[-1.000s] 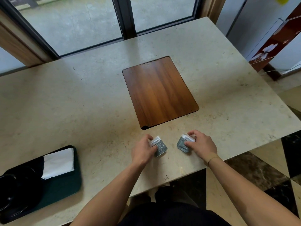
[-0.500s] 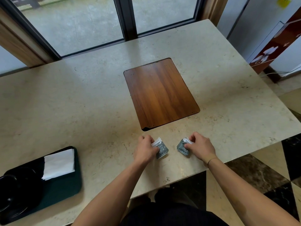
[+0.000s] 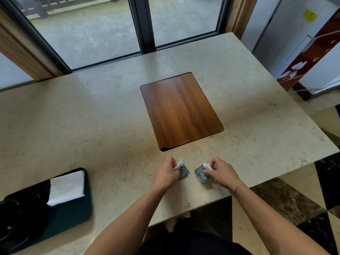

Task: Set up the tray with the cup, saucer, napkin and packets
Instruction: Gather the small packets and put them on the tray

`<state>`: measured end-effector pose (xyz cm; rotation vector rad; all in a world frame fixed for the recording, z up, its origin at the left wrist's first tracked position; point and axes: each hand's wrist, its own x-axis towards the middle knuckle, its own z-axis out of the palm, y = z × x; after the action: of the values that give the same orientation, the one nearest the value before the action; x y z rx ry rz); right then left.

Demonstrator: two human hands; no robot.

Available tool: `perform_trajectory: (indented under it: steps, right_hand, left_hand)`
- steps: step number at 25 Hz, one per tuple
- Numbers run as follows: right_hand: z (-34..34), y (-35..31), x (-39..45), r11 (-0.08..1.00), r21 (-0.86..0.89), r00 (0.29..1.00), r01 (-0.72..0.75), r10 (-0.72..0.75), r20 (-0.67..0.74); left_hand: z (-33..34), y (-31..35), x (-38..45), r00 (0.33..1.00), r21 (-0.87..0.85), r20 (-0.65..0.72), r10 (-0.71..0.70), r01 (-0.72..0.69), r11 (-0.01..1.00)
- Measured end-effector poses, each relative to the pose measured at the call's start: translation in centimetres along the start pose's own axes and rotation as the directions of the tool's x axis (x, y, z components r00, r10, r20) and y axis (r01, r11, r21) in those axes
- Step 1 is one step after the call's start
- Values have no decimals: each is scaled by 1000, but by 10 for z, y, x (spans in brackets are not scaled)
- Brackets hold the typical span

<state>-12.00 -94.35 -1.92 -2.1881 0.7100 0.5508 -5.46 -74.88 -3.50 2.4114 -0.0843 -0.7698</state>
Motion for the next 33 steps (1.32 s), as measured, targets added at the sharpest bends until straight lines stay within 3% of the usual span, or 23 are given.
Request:
perform_trajectory:
  steps: [5,8,12,18,26,33]
  right_hand:
    - [-1,-14,-8,989,135,997,66,-70,22]
    - [2,-23,-12,971,207,992,121,-127,18]
    - [16,-43,-18,944,291,980,156,-186,75]
    - [67,-98,-36,930,301,936,212,-282,212]
    - [157,-180,-72,900,330,875,284,-384,294]
    - [224,-226,-95,896,355,865,267,-385,321]
  left_hand:
    - [-17,-5,-12,999,-225,11,-41,43,974]
    - [-34,-12,-28,996,-437,-7,-91,79,896]
    - [-59,-34,-52,987,-566,-45,-151,99,818]
    - [-99,-97,-96,956,-687,-136,-259,98,720]
    - [-159,-204,-153,889,-755,-238,-393,86,651]
    - [-198,-273,-168,882,-736,-240,-405,107,668]
